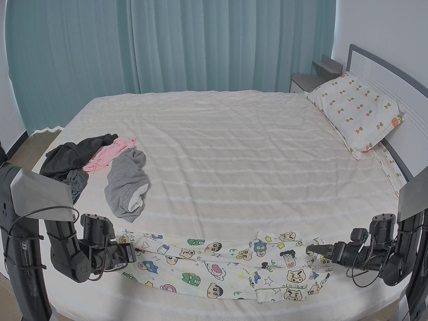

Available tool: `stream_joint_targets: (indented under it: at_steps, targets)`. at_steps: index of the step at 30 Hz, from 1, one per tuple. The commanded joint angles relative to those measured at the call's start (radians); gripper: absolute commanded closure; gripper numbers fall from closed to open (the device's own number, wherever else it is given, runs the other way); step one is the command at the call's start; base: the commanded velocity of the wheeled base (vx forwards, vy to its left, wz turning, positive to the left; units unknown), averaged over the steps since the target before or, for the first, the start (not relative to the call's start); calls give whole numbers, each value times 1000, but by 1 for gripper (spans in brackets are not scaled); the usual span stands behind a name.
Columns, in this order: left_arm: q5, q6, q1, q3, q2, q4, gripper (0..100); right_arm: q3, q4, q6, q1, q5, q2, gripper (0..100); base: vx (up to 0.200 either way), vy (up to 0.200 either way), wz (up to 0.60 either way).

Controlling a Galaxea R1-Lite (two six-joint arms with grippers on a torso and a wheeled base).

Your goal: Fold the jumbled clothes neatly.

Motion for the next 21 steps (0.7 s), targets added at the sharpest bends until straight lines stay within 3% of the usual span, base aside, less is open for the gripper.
stream_joint_targets:
  at_steps: [1,12,14,18,21]
  targets:
    - [-10,1,63,11,-63,15,100,16,-12,0,-1,0,5,0,0,0,0]
    - [-211,1,372,16,-215,105,100,16,-12,0,-2,0,11,0,0,0,0]
    - [-263,2,468,4,-230,107,100,16,-12,0,-2,0,14,0,0,0,0]
    - [-305,4,597,-44,-233,121,100,16,-12,0,-2,0,17,0,0,0,0]
    - [-308,4,636,-75,-238,150,100,16,-12,0,-2,0,17,0,0,0,0]
